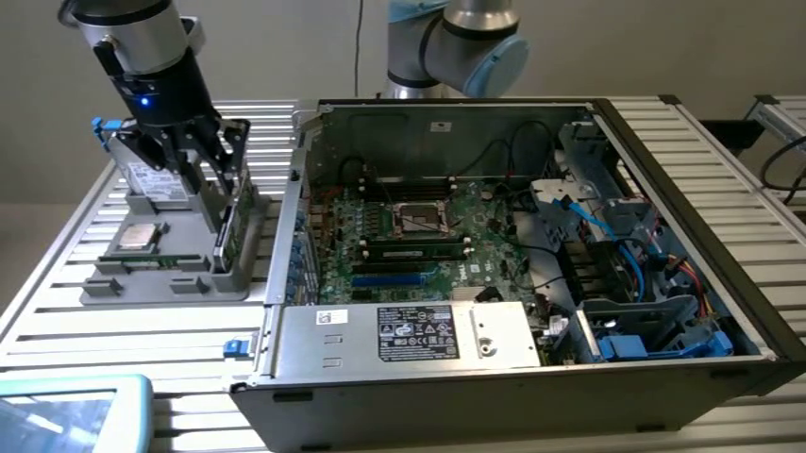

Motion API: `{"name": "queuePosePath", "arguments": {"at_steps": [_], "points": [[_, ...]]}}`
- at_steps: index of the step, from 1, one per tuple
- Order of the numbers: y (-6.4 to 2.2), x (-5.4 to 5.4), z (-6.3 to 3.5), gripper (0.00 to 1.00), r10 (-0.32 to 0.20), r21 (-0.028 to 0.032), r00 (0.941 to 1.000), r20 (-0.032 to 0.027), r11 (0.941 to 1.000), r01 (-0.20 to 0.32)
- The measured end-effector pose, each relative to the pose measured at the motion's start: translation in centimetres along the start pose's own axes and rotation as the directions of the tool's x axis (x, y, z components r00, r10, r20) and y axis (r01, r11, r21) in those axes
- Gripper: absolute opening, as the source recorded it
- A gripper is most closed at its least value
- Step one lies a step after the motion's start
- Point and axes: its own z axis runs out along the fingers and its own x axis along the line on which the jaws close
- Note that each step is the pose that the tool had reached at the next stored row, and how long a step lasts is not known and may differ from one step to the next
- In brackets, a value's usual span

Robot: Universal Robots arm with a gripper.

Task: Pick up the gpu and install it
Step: 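Pick up the gpu and move the gpu toward the slot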

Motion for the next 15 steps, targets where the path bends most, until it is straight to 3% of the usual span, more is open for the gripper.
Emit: {"name": "queuePosePath", "arguments": {"at_steps": [2,6,8,12,15], "points": [[-0.19,-0.02,0.28,0.48,-0.002,-0.0055,1.0,-0.0006,1.0,0.002],[-0.32,-0.02,0.47,0.48,-0.003,-0.005,1.0,-0.0013,1.0,0.003],[-0.34,-0.02,0.58,0.48,-0.005,0.0012,1.0,-0.0045,1.0,0.005],[-0.36,-0.11,0.76,0.48,-0.016,0.0258,0.9998,-0.008,0.9995,0.016],[-0.37,-0.29,1.05,0.48,-0.039,0.0268,0.9992,-0.0102,0.9989,0.039]]}}
